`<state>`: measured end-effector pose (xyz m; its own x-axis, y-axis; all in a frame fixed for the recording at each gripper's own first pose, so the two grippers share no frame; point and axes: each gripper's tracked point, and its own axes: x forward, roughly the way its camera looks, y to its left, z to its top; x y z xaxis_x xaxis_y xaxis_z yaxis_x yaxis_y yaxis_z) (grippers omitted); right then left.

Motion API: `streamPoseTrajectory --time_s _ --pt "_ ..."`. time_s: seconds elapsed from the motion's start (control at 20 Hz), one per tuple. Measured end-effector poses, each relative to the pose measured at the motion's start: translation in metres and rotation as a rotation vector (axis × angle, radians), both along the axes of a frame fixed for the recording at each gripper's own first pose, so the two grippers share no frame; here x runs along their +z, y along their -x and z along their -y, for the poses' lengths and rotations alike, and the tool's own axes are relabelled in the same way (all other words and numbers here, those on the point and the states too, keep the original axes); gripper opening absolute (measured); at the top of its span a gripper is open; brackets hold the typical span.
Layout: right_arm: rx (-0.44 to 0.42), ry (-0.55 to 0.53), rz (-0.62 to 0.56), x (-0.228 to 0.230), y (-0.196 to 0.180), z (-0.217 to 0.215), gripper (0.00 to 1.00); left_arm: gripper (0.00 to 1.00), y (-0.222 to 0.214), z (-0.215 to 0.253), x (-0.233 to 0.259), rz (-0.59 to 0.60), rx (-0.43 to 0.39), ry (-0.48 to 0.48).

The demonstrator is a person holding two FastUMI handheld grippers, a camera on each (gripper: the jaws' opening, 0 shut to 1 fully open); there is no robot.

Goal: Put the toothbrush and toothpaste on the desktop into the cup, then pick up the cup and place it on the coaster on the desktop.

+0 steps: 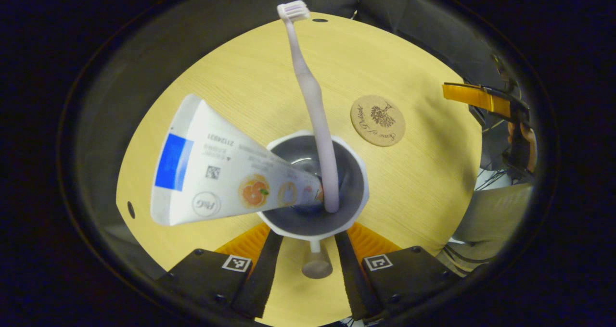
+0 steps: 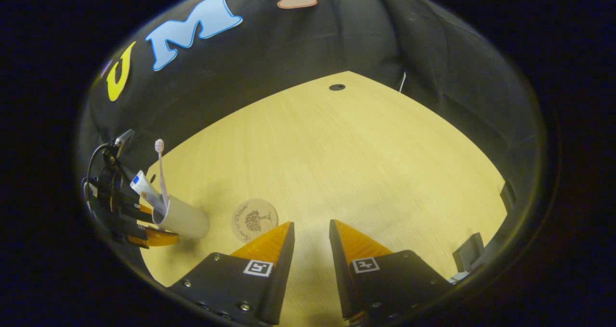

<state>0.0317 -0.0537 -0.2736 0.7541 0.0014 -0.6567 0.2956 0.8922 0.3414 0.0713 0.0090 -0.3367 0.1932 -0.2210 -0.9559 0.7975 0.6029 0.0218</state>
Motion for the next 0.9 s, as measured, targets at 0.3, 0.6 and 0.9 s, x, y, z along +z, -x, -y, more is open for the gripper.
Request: streamPoseTrajectory --time_s 0.3,0.6,0.9 --pt "-0.006 -0.023 -0.036 -0.011 0.005 0.004 0.45 0.34 -0.007 0.007 -0.002 0.012 0.014 0.001" --pt "-0.04 -0.049 -0.036 -0.012 0.003 0.015 0.46 0.3 -0.001 0.016 0.002 0.021 0.008 0.018" --pt "-0.051 -0.066 -0.036 -0.01 0.008 0.02 0.46 0.31 0.005 0.047 0.02 0.052 -0.057 0.033"
